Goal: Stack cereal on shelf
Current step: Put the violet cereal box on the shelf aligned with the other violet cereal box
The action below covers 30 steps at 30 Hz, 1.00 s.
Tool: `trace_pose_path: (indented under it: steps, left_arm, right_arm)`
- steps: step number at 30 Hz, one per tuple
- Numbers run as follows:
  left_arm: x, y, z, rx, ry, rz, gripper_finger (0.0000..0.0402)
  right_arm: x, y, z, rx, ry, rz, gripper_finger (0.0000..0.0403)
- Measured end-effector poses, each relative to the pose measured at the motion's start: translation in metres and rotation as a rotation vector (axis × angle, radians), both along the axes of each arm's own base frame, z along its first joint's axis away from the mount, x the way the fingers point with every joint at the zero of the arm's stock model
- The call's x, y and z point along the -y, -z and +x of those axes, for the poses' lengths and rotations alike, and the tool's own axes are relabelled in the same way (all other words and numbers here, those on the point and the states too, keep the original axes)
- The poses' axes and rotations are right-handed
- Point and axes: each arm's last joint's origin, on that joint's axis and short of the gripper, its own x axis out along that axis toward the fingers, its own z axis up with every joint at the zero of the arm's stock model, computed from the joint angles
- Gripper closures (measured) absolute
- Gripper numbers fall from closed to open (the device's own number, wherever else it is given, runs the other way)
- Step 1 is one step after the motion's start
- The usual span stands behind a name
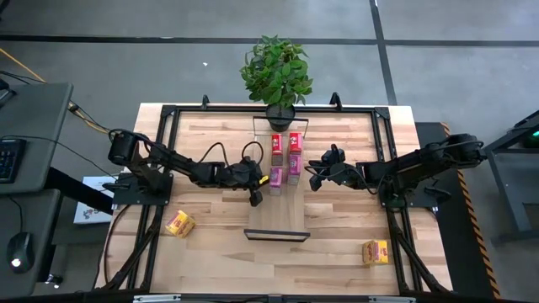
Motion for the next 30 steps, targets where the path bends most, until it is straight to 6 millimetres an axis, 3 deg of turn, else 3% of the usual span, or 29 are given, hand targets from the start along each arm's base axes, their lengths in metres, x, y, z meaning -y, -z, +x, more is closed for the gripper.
trace_pose_path:
  steps: [4, 9, 14, 20, 23, 30]
  left_arm:
    - [0.0, 0.002, -0.006, -0.074, -0.003, -0.001, 0.0401]
    - [0.001, -0.009, -0.018, -0.148, -0.022, -0.012, 0.0401]
    - [0.019, -0.021, -0.033, -0.024, 0.038, -0.016, 0.0401]
    - [0.047, -0.016, -0.051, 0.205, 0.155, -0.057, 0.0401]
    - [0.057, -0.015, -0.048, 0.248, 0.169, -0.048, 0.0401]
    - [0.069, -0.021, -0.008, 0.262, 0.225, 0.072, 0.0401]
  right_arm:
    - [0.0, 0.001, 0.0, -0.007, 0.001, 0.0, 0.0402]
    - [0.0, 0.001, -0.001, -0.017, 0.002, 0.001, 0.0402]
    - [0.0, 0.002, -0.001, -0.02, 0.001, 0.001, 0.0402]
    - [0.0, 0.002, -0.001, -0.02, 0.002, 0.0, 0.0402]
    - [0.0, 0.001, -0.001, -0.02, 0.012, -0.008, 0.0402]
    - [0.001, 0.001, -0.001, -0.016, 0.031, -0.018, 0.0402]
